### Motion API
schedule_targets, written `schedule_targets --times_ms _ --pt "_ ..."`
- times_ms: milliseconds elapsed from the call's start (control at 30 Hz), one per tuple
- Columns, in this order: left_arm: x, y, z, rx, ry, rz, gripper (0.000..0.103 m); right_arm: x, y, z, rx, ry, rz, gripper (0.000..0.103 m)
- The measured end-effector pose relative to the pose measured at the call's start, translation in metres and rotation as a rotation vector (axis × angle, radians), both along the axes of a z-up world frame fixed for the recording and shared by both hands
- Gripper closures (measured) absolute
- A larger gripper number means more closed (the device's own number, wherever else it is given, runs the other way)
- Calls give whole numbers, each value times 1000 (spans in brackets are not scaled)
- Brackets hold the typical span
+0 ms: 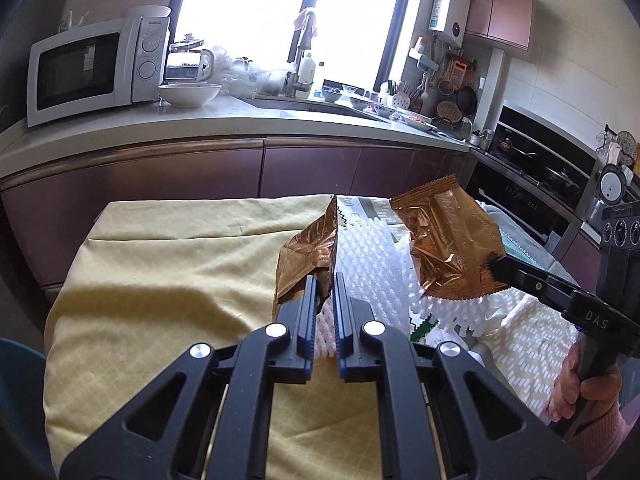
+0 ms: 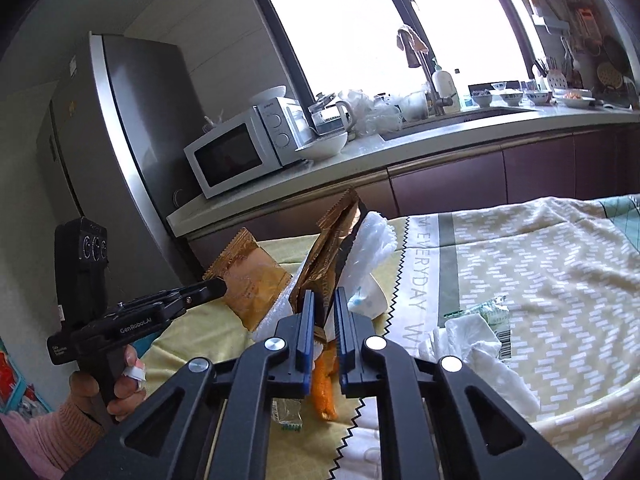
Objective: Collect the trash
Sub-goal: 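Grasp a brown wrapper with the right tool while the left tool holds another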
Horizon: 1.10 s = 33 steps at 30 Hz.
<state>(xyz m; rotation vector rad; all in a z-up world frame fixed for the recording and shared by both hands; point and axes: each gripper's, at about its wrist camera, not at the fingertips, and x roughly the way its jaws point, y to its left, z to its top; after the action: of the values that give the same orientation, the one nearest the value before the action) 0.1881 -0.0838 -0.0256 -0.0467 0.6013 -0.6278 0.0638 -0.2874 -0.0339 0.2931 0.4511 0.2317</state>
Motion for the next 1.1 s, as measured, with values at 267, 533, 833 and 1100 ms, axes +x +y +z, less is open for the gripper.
schedule_targets --times_ms 267,533,833,1100 --pt "-13 31 10 -31 -21 43 96 -7 33 8 -55 -12 132 96" --pt "-27 57 13 -34 -33 81 97 -5 64 -15 -65 64 238 92" --pt "-33 82 11 -55 -27 123 98 -10 28 -24 9 111 134 76" --pt "-40 90 11 -55 -28 151 98 -3 37 -25 23 118 170 71"
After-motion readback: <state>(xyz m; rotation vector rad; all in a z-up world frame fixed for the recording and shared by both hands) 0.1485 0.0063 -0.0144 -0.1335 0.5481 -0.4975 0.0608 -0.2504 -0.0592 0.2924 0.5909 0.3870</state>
